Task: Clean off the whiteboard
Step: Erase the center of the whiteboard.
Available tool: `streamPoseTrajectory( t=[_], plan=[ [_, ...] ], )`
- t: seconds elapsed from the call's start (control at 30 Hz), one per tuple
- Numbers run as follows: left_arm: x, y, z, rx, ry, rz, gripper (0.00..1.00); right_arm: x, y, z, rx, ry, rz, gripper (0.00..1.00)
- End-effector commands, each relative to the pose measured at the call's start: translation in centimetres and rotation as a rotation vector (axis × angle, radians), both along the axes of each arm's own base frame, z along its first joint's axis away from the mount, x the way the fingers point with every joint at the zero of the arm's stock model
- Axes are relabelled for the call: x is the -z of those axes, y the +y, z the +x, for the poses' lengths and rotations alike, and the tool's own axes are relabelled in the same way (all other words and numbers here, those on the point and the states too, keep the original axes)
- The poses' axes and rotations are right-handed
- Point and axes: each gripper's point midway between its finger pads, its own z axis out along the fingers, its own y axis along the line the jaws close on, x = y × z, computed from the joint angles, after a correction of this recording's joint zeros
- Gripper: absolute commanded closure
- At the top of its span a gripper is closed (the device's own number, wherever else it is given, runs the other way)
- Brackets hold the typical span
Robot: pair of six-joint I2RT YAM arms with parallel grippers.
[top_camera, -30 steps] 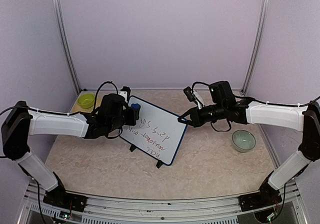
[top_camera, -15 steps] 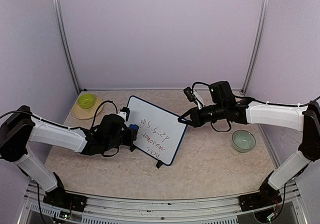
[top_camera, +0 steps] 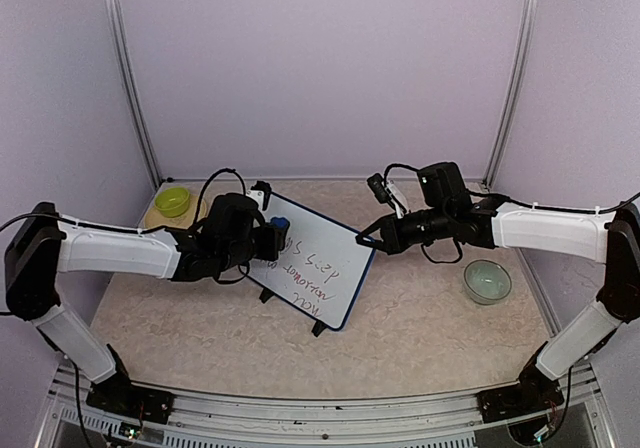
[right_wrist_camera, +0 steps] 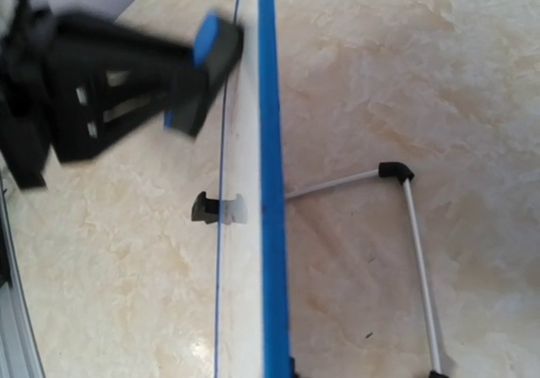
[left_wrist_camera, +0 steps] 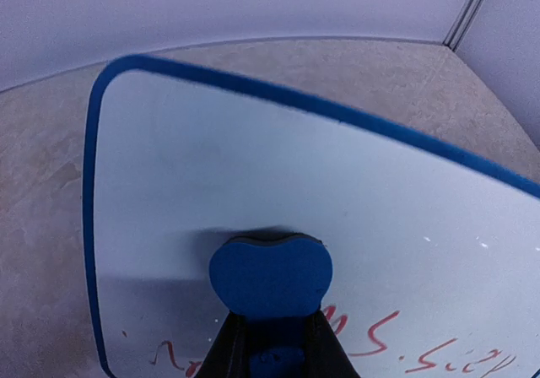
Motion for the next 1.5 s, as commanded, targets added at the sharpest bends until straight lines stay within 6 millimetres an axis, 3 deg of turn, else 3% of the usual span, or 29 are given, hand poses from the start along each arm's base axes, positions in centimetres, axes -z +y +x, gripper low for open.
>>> streamPoseTrajectory(
  t=[0.0,0.1,0.2,0.37,0.57,0.73,1.03,1.13,1.27,1.47],
  plan=[
    [-3.1,-2.2,1.8,0.047,-0.064,-0.028,0.83,2.4,0.4,-2.3,-0.100,0.030,-0.075,1.00],
    [-2.5,-2.4,1.3,0.061,-0.051,-0.024,0.83,2.4,0.3,-2.3,-0.099,0.027,-0.078,1.00],
    [-0.5,-1.8,0.2,0.060,-0.013,-0.003,0.83,2.6,0.3,-2.3,-0.100,0.029,-0.081,1.00],
    [4.2,1.0,-2.4,0.036,0.076,0.036,0.83,2.8,0.5,-2.2,-0.104,0.034,-0.079,1.00],
    [7.0,2.6,-4.1,0.019,0.137,0.048,0.83,2.7,0.9,-2.0,-0.107,0.036,-0.070,1.00],
    [5.9,2.0,-3.4,0.021,0.109,0.035,0.83,2.9,0.9,-2.1,-0.108,0.042,-0.071,1.00],
    [-1.7,-1.5,1.2,0.041,-0.050,-0.019,0.83,2.8,0.8,-2.2,-0.103,0.038,-0.079,1.00],
    [-2.8,-2.0,2.0,0.042,-0.071,-0.025,0.83,3.0,0.7,-2.2,-0.104,0.040,-0.084,1.00],
    [-1.7,-1.8,1.7,0.043,-0.048,-0.023,0.83,2.9,0.7,-2.2,-0.104,0.038,-0.083,1.00],
    [2.1,0.3,-0.9,0.029,0.026,0.006,0.83,3.3,0.7,-2.2,-0.107,0.043,-0.084,1.00]
  ],
)
